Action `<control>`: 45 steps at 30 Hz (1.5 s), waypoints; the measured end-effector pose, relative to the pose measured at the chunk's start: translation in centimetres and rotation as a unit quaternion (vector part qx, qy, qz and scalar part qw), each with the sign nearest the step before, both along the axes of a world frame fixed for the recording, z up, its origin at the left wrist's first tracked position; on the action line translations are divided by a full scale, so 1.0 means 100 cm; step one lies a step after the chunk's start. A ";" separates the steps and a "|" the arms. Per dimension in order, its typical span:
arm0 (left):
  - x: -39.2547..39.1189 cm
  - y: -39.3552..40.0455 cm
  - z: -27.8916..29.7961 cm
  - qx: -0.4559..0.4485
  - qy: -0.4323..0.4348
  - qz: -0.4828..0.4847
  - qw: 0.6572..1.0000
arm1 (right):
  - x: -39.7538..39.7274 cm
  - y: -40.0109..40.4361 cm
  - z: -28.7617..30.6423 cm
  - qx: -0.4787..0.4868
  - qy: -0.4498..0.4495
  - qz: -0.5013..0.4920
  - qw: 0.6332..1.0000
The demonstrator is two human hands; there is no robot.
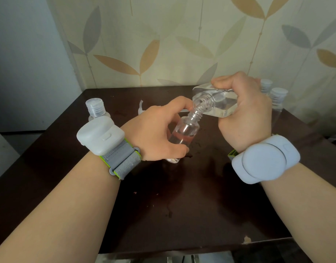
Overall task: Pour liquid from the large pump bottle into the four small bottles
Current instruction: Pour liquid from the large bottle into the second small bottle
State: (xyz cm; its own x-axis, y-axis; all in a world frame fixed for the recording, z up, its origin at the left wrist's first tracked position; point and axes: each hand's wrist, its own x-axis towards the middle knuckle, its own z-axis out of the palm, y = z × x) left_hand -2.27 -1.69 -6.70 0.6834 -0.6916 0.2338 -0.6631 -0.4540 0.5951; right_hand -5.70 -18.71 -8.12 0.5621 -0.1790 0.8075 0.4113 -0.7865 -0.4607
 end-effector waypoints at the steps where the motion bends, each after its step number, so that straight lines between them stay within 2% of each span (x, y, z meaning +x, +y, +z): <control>1: 0.000 0.000 0.000 0.000 -0.001 0.000 1.000 | 0.000 0.000 0.000 0.000 0.000 0.000 1.000; 45: 0.001 0.000 0.000 0.005 -0.021 0.002 1.000 | -0.001 -0.001 0.001 -0.002 0.000 0.000 1.000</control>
